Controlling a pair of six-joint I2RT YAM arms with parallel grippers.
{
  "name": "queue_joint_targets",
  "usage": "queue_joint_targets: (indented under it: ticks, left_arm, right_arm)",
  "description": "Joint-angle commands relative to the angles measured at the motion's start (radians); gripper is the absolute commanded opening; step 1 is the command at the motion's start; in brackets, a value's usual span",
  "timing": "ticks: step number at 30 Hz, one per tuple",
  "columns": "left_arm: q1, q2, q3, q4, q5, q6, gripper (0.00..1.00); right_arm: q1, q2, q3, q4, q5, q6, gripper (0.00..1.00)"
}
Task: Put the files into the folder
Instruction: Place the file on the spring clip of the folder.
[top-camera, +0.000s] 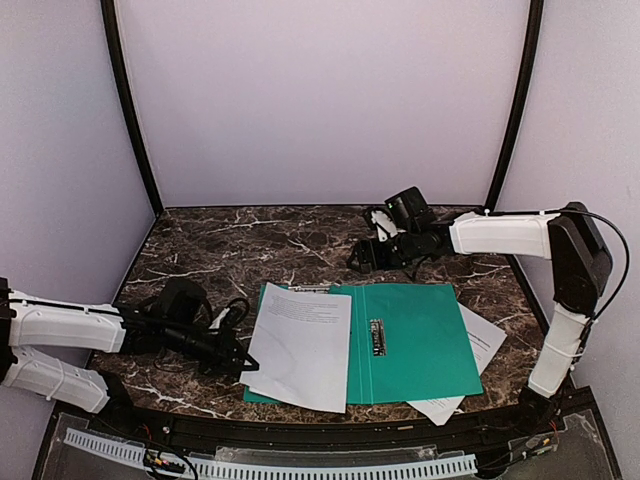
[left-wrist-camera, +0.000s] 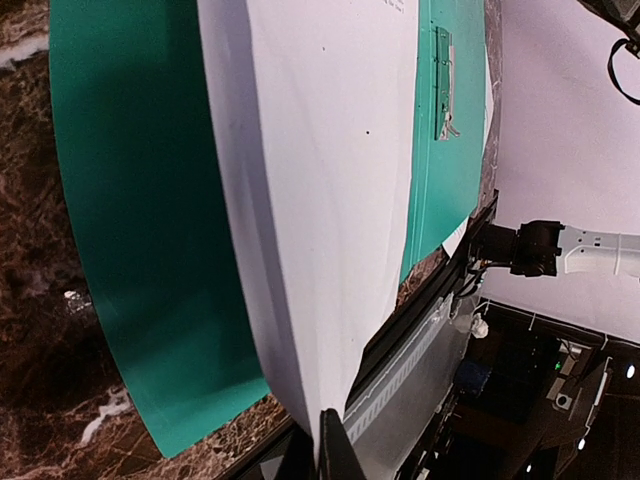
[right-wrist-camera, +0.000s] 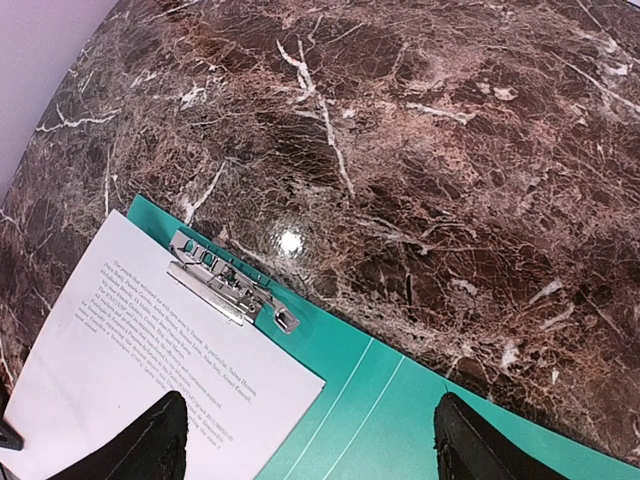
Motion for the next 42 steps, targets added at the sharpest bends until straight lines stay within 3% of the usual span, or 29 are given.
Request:
queue_joint_targets:
  ticks: [1, 10, 30, 42]
  left_arm:
    - [-0.023, -0.023, -0.001, -0.006, -0.023, -0.013, 0.01]
    - [-0.024, -0.018, 0.01, -0.018, -0.094, -0.017, 0.01]
    - [-0.024, -0.01, -0.063, 0.236, -0.119, -0.126, 0.01]
    - [-0.024, -0.021, -0.087, 0.23, -0.129, -0.128, 0.01]
  right_arm:
    - [0.013, 0.006, -0.002, 0.012, 0.003, -0.017, 0.82]
    - [0.018, 0.01, -0.004, 0.02, -0.004, -0.02, 0.82]
    - [0.027, 0.012, 0.0, 0.01, -0.009, -0.036, 0.82]
    - [0.034, 0.015, 0.001, 0.012, -0.007, -0.035, 0.82]
